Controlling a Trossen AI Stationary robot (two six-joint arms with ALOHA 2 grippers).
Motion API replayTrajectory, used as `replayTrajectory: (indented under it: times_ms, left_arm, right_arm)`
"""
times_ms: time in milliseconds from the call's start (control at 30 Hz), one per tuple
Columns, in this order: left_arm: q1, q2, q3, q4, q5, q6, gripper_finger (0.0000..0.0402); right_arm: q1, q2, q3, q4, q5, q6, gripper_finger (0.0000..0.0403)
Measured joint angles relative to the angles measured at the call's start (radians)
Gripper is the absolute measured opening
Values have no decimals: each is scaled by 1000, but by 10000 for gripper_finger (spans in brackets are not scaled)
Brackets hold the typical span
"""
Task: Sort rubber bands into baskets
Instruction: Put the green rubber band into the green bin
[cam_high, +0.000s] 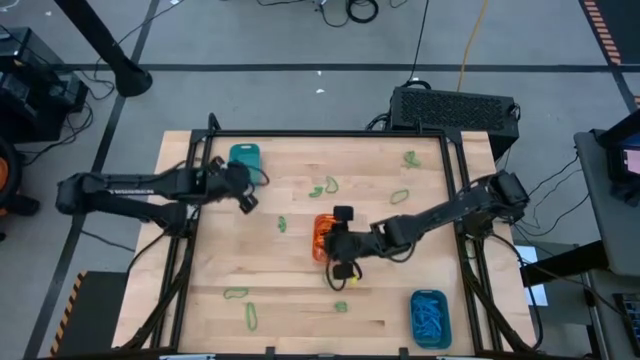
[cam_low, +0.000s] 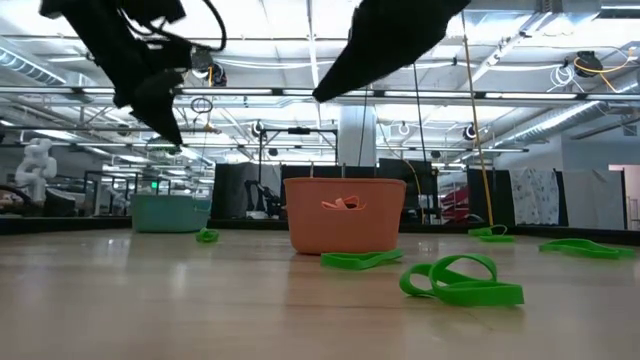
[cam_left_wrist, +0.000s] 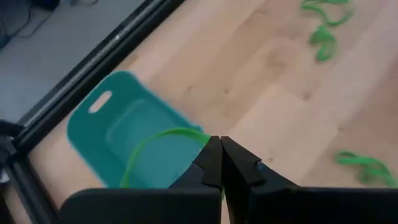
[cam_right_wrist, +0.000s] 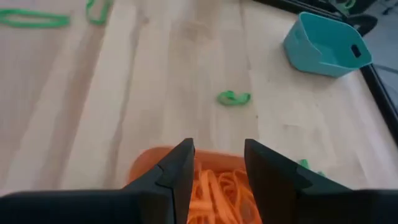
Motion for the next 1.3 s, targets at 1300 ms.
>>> replayTrajectory:
  times_ms: [1300]
  left_arm:
    - [497,251,36,11,300,196,156]
  right_arm:
    - [-73,-117,-10,-22,-9,8,134]
